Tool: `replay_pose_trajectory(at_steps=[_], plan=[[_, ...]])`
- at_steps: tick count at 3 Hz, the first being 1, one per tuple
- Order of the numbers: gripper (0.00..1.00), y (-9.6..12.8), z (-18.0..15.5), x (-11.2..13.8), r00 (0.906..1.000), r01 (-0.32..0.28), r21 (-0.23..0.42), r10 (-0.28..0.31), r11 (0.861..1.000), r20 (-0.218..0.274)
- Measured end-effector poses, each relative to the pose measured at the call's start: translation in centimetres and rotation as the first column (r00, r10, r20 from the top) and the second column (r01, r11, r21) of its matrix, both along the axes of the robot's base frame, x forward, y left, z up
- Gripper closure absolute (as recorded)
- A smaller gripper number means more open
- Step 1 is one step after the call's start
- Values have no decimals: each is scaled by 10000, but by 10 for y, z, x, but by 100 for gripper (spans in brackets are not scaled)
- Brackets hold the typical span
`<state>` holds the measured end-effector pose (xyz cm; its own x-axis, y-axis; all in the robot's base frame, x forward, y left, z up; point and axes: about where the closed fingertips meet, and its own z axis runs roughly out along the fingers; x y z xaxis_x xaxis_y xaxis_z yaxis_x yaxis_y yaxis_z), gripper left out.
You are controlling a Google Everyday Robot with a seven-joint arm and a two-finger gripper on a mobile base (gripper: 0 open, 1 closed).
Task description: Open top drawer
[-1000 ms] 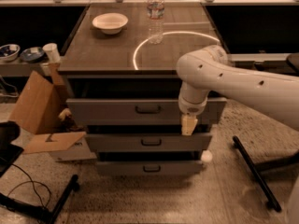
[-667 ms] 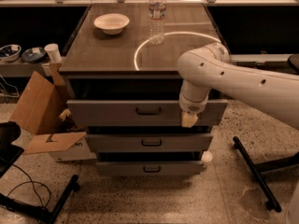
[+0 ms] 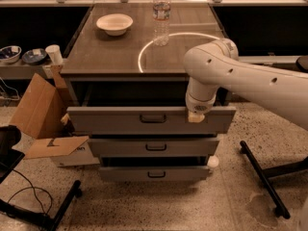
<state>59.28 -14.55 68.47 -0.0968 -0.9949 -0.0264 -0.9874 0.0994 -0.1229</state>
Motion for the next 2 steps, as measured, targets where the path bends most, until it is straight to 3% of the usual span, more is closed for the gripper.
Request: replay_pose_trajectory(at_steps=[1,2], plan=[[100,0,9,0,10000,0,0,0,10000,0],[87,0,16,0,10000,1,1,-1,10000,0]])
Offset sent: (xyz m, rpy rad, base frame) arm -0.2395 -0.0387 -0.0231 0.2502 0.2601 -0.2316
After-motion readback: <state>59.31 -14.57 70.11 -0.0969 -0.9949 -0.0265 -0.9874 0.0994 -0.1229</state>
